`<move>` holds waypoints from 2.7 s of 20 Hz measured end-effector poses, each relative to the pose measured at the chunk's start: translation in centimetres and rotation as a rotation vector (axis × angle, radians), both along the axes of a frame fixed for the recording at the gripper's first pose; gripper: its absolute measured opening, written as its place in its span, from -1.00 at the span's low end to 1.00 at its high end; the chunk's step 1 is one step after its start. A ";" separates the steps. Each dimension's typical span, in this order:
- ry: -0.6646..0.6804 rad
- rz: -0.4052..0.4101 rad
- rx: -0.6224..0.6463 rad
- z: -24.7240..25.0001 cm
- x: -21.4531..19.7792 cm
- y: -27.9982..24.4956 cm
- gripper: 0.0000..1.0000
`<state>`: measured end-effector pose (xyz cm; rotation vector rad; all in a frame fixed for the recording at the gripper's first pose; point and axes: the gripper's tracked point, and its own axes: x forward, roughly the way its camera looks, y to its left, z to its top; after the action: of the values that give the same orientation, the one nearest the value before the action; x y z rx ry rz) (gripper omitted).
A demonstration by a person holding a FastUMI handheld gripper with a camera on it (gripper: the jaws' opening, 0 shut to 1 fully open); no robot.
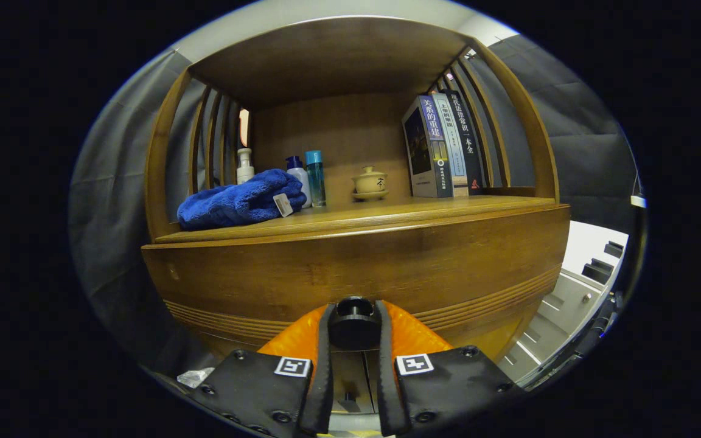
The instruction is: Pull open the drawer, take out the items inside it, and place them on the countertop above the cabinet.
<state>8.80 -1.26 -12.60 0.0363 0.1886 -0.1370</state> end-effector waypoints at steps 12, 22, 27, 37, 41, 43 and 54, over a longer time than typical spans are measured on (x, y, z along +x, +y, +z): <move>0.017 0.009 -0.003 0.6 -8.7 1.4 -0.25; 0.056 0.019 0.005 0.8 -13.6 1.9 -0.25; 0.088 0.038 0.015 0.3 -16.1 2.4 -0.25; 0.087 0.029 0.010 0.2 -16.4 2.4 -0.01; 0.091 0.047 0.012 0.3 -16.3 2.7 0.44; 0.068 0.057 -0.031 1.3 -16.6 2.9 0.67; -0.100 0.219 -0.009 23.2 -10.4 1.9 0.93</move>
<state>-1.64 0.66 10.55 0.0137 0.0914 0.0820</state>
